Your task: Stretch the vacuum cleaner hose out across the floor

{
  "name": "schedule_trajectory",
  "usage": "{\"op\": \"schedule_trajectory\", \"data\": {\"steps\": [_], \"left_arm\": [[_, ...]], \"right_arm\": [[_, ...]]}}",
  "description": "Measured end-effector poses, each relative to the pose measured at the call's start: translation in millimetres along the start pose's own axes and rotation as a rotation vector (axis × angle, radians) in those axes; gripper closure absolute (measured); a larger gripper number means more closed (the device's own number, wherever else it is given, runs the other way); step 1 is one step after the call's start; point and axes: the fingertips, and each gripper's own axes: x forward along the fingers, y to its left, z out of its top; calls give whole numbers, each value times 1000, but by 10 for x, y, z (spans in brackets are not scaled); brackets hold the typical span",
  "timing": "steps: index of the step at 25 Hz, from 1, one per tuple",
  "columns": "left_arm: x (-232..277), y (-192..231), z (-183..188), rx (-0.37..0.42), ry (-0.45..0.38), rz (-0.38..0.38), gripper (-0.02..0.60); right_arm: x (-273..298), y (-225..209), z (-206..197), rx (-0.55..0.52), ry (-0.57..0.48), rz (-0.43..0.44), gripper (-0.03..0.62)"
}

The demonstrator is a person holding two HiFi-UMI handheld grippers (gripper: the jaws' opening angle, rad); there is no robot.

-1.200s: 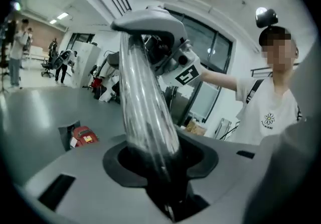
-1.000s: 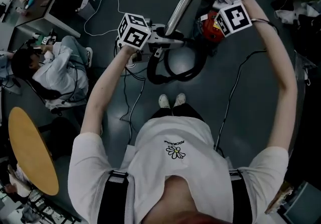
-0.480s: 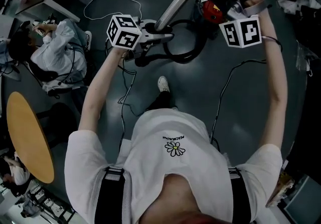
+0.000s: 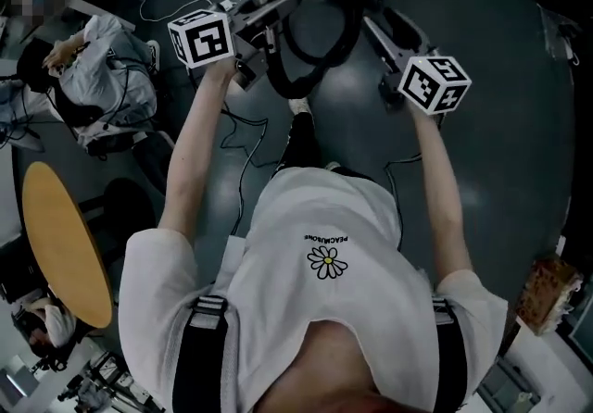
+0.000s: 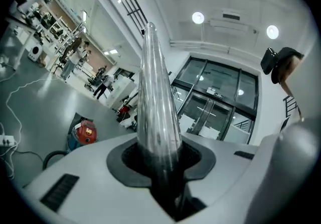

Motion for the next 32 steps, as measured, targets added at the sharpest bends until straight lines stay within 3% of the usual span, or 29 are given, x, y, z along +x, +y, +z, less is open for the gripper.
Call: {"op": "schedule_trajectory", "data": {"steps": [2, 4, 7, 10, 13, 16, 21, 27, 32], "left_arm": [[-33, -280, -3, 34, -19, 18, 462], [-89, -479, -1, 58, -36, 53, 462], [-253, -573, -3, 38, -66, 120, 462], [-387, -897, 43, 16, -107, 98, 462], [-360, -1388, 166, 29, -156, 47, 462], [-363, -1658, 262, 49, -202, 21, 462], [-538, -1865, 301, 63, -243, 3, 463], [-945, -2097, 368, 61, -259, -21, 466], [-856, -2054, 356, 24, -258, -74, 466]], "right_arm": [[-302, -49, -889, 546, 59, 60, 350], [-551, -48, -1513, 956, 32, 83, 350], [-602, -23, -2218, 1331, -16, 77, 350], [-491, 160, -2754, 1591, -41, 69, 350], [-429, 284, -2918, 1758, -83, 136, 350], [-307, 214, -2815, 1893, -218, 271, 350], [-88, 185, -2529, 1910, -303, 392, 350], [-50, 542, -2473, 1927, -229, 408, 350], [59, 676, -2270, 1939, -222, 566, 352]]}}
